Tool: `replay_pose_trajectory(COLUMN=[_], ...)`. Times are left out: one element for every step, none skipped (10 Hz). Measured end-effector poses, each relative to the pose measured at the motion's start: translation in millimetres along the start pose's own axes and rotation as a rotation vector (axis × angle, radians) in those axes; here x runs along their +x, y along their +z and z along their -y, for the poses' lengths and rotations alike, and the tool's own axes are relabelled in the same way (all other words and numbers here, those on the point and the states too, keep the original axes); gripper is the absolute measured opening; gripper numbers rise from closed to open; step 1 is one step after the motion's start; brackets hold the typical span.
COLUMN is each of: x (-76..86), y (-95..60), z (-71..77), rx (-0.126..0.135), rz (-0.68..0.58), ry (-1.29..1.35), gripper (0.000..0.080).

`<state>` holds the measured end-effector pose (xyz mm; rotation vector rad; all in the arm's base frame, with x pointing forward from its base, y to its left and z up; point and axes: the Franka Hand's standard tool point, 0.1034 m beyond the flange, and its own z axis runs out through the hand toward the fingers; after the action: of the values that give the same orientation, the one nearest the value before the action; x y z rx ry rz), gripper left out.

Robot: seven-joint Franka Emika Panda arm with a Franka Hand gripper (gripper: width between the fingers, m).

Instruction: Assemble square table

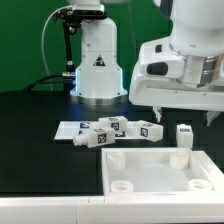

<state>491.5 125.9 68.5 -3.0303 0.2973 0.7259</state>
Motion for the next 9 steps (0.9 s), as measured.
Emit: replay_pose_trajectory(x=[-1.4, -3.9, -5.8, -10.8, -17.8, -20.1, -15.0, -14.4, -14.3], y=[2.1, 4.0, 10.5, 14.4, 12.6, 8.5, 9.4, 9.3, 9.2], z=[-2.6, -5.3, 2.1, 11.8, 23.4, 25.2, 25.2, 24.7, 24.4], rx=[-0.01, -0.022, -0.017, -0.026, -0.036, -0.059, -0.061, -0.06, -0.059], rz=[0.052, 0.12, 0.166, 0.187, 0.232, 0.288, 0.299, 0.295, 0.295], ry=[0.005, 0.01, 0.024, 0.002, -0.033, -0.085, -0.079, -0.077, -0.076], gripper=[0.0648, 0.0648, 0.0648, 0.0648, 0.0648, 0.0648, 0.0648, 0.0648, 0.0648])
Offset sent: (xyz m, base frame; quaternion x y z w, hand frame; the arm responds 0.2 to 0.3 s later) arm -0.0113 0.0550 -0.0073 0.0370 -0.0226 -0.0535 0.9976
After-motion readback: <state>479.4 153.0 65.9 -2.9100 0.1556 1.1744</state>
